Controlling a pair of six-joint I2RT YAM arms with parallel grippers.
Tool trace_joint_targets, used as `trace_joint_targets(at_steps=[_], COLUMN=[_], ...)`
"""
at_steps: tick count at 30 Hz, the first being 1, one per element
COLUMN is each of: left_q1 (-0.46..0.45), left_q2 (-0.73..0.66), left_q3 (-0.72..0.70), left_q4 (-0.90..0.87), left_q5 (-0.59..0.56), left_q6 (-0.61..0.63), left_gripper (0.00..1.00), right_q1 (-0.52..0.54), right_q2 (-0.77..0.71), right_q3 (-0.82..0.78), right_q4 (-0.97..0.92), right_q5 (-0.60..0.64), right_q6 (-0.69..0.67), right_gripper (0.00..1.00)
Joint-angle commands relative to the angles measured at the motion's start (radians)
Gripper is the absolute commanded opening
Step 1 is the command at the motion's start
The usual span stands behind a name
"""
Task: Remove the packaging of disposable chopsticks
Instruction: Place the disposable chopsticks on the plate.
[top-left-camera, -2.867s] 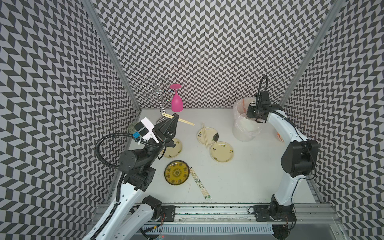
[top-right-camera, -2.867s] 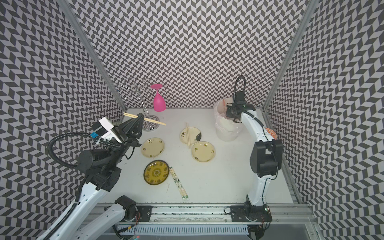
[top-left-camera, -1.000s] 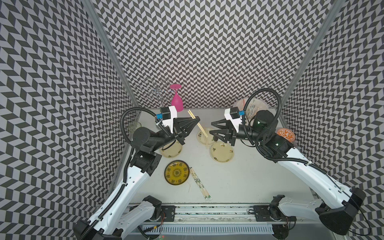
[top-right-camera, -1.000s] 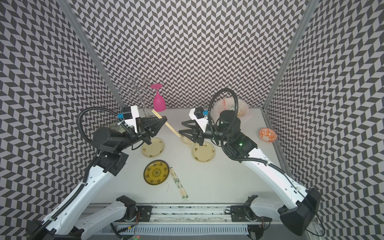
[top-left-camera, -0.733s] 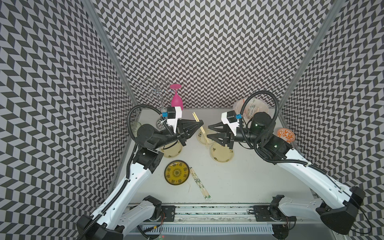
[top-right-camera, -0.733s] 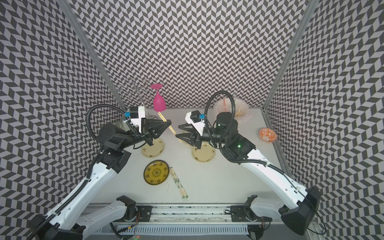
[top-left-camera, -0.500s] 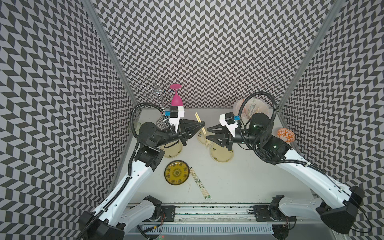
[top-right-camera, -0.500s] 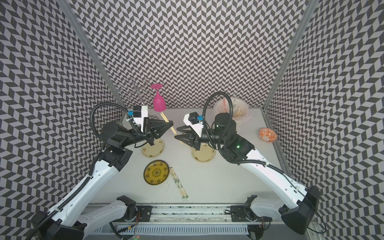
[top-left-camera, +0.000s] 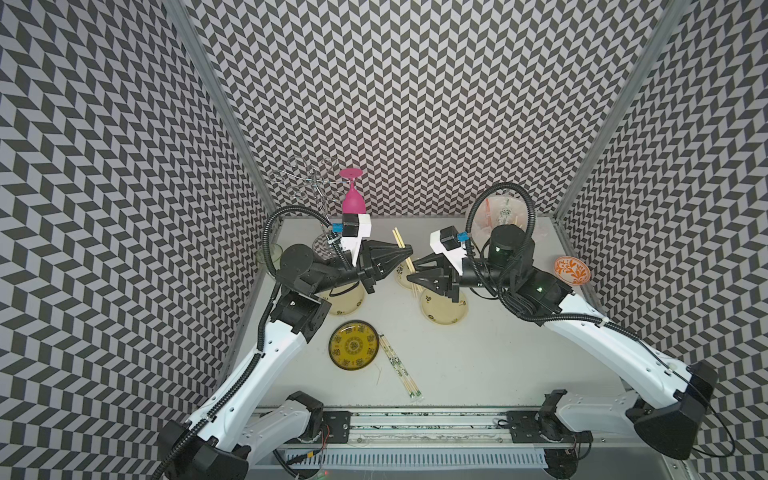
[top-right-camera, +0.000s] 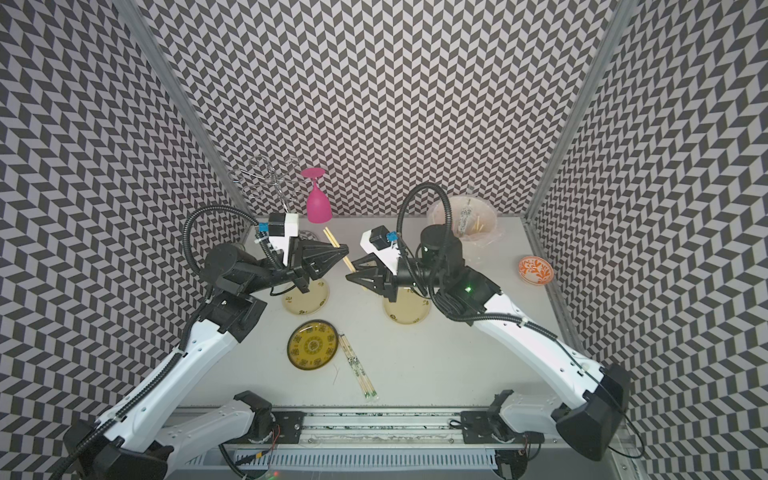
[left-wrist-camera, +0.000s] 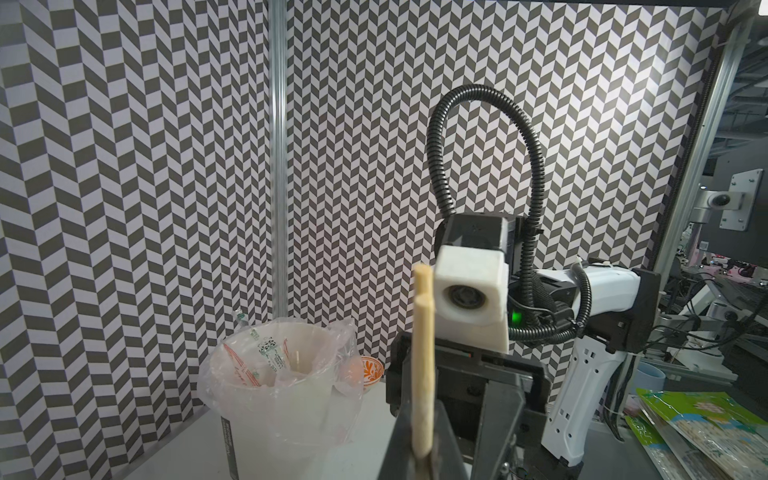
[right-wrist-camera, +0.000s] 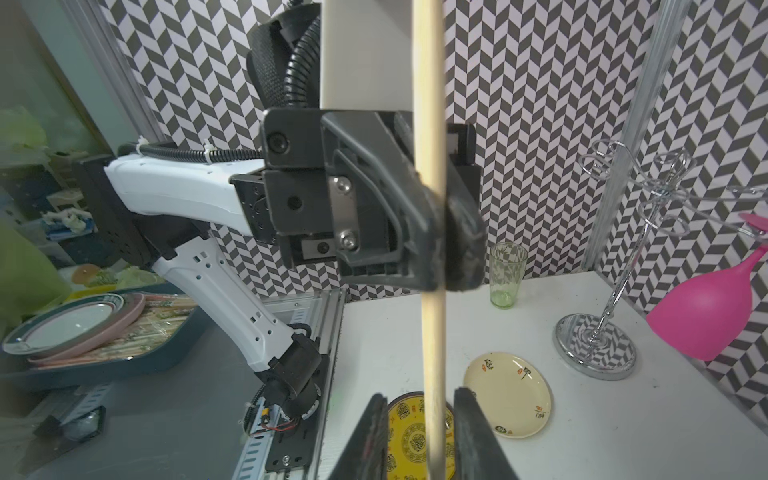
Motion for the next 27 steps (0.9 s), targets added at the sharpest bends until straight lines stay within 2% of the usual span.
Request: trace_joint_targets(at_steps=[1, 4, 7, 9, 11, 12, 14, 17, 19, 23, 27], left_q1=[-0.009, -0.009, -0.009, -0.009, -0.007, -0.007, -0.006, -0.001, 0.005, 0.008, 0.009], left_q2=[-0.002, -0.009, -0.021, -0.035, -0.049, -0.058, -0.074, -0.100, -0.115, -0.145, -0.156], left_q3=[0.031, 0.031, 0.020, 0.006, 0.001, 0.000, -0.009, -0.014, -0.017, -0.035, -0.049], left_q4=[0.042, 0.027, 0.031, 0.032, 0.002, -0.017, -0.043, -0.089, -0.115, -0.134, -0.129], left_q5=[0.025, 0.006, -0.023, -0.075, -0.148, -0.195, -0.286, -0.405, -0.445, -0.467, -0.462], left_q6=[-0.010, -0.007, 0.012, 0.028, 0.064, 0.082, 0.118, 0.168, 0.196, 0.248, 0.251], left_gripper=[0.00, 0.00, 0.02, 0.33, 0.46, 0.61, 0.77, 0.81, 0.81, 0.81, 0.81], right_q1=[0.006, 0.006, 0.006, 0.005, 0.004, 0.002, -0.001, -0.016, -0.047, -0.153, -0.190], right_q2=[0.000, -0.006, -0.014, -0.018, -0.027, -0.037, -0.059, -0.081, -0.080, -0.040, 0.029], right_q3=[0.021, 0.011, 0.002, -0.015, -0.046, -0.069, -0.120, -0.183, -0.200, -0.236, -0.232], right_q4=[0.026, 0.035, 0.043, 0.038, 0.020, 0.012, 0.003, -0.049, -0.119, -0.237, -0.320], right_q5=[-0.011, -0.001, 0.049, 0.123, 0.176, 0.197, 0.237, 0.333, 0.407, 0.438, 0.466], right_q6=[-0.009, -0.005, 0.046, 0.120, 0.180, 0.213, 0.277, 0.361, 0.423, 0.525, 0.564], right_gripper=[0.15, 0.00, 0.00, 0.00, 0.00, 0.00, 0.00, 0.00, 0.00, 0.00, 0.00])
